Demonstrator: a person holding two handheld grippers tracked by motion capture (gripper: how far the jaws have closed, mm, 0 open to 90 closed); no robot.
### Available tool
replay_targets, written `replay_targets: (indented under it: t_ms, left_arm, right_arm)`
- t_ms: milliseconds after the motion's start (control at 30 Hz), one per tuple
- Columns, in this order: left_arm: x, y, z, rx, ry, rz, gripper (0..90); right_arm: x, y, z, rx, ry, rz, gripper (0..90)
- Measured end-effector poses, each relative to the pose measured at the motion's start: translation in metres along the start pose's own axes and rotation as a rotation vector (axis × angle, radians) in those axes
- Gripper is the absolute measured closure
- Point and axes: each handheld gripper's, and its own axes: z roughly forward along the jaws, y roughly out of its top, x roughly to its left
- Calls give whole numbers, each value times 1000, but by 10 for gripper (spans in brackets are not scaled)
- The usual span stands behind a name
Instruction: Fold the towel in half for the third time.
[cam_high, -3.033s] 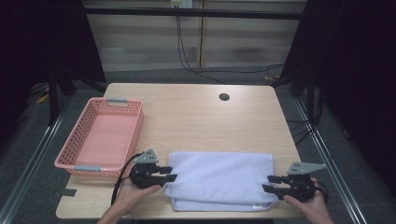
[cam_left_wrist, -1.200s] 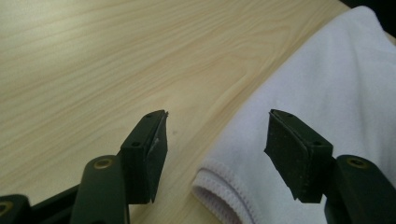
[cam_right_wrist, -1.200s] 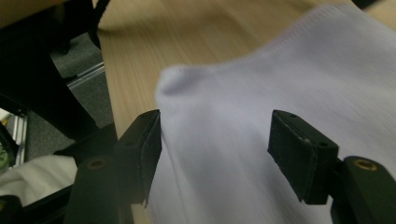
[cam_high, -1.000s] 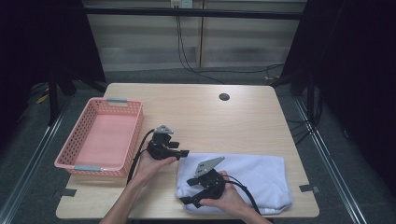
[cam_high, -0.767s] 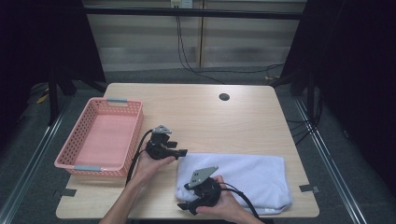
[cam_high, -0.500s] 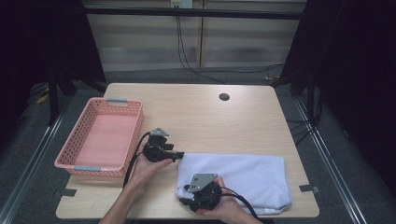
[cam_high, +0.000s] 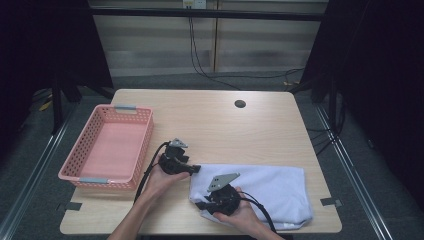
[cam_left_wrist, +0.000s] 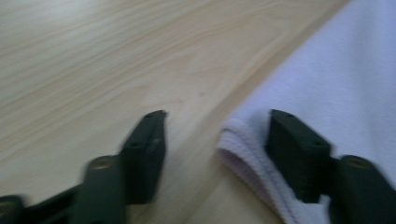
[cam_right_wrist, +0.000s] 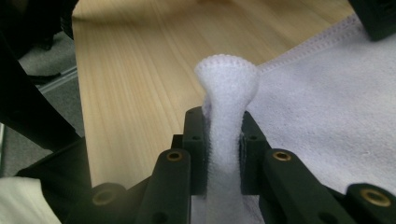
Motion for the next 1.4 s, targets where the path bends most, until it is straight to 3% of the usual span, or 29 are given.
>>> replay_targets:
  t_ms: [67, 100, 167, 233, 333, 433, 633, 800, 933, 1033, 1133, 1167, 1267, 1400]
  left_arm:
    - [-3, 0, 2, 8, -5, 2, 534]
    - [-5, 0, 2, 4, -36, 1, 620]
    - [-5, 0, 3, 2, -25, 3, 707]
    - [-4, 0, 1, -21, -65, -27, 813]
    - [-1, 1, -2, -41, -87, -53, 830]
    - [2, 6, -11, -99, -123, -99, 836]
    - [1, 26, -36, -170, -141, -102, 836]
    - [1, 38, -63, -194, -114, -98, 836]
    - [2, 44, -91, -212, -83, -96, 836]
    - [-3, 51, -119, -244, -57, -70, 835]
    - [-7, 58, -137, -252, -23, -56, 835]
    - [-8, 60, -143, -250, -6, -33, 834]
    - [-11, 62, -139, -255, -14, -19, 832]
    - [-16, 59, -112, -224, -36, -21, 828]
  right_arm:
    - [-1, 1, -1, -1, 10, 11, 781]
    - [-2, 1, -1, -5, 16, 14, 782]
    - [-3, 2, -3, -12, 27, 26, 782]
    - [-4, 4, -5, -25, 33, 28, 783]
    - [-4, 7, -10, -42, 38, 28, 785]
    - [-7, 13, -19, -71, 47, 39, 786]
    - [-10, 30, -39, -153, 77, 52, 789]
    - [-7, 50, -47, -206, 96, 34, 790]
    - [1, 74, -50, -249, 115, -8, 791]
    - [10, 92, -52, -267, 129, -54, 791]
    - [20, 110, -54, -308, 151, -89, 791]
    - [24, 115, -56, -330, 151, -111, 792]
    - [28, 120, -56, -357, 154, -128, 792]
    - [23, 99, -50, -351, 152, -82, 792]
